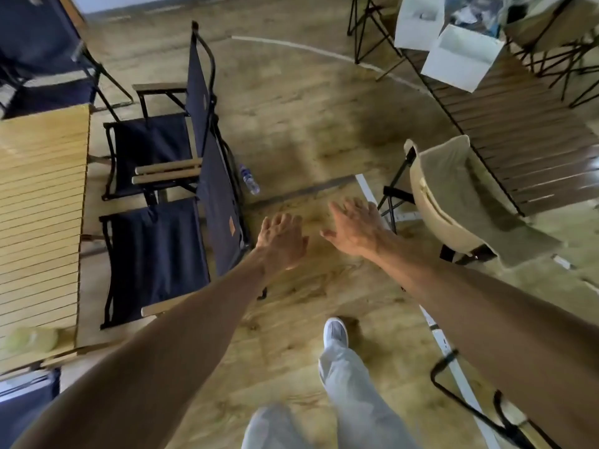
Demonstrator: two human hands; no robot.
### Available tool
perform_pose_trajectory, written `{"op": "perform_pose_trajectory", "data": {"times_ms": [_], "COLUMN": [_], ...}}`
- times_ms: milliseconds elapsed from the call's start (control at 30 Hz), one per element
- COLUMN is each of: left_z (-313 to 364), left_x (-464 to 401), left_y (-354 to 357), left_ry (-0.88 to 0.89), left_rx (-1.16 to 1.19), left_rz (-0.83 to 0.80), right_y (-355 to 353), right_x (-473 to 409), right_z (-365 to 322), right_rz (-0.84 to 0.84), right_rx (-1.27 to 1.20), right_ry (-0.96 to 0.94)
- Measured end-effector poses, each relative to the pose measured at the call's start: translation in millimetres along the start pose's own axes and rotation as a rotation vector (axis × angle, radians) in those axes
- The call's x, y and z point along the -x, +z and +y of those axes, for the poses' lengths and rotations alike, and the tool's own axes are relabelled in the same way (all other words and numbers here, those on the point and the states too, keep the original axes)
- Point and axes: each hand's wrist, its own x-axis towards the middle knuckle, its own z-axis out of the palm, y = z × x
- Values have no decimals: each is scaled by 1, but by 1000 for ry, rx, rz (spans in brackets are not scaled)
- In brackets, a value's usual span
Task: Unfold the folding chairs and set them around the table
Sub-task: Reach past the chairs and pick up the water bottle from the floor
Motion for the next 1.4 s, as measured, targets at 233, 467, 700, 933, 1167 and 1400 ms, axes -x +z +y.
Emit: {"op": "perform_pose_trajectory", "data": {"times_ms": [233, 467, 700, 933, 1167, 1400], "left_z": [-24, -75, -142, -199, -259, -326], "left_x": [-150, -294, -446, -558, -684, -792], "left_y": [-67, -88, -93, -86, -9, 154], "left_ry": [-186, -360, -653, -841, -1013, -1116], "left_rx": [124, 384, 749, 815, 823, 839], "left_rz": [-32, -50, -82, -154, -208, -260], "right_y": [-71, -111, -111, -86, 2, 172], "right_x": [-168, -347, -524, -677, -833, -962], "right_z": [45, 45, 46, 43, 33, -12], "right_rz": [-50, -126, -163, -339, -439, -576], "right_rx": [4, 42, -63, -201, -299, -399], "right_ry": [-92, -202, -282, -347, -405, -451]}}
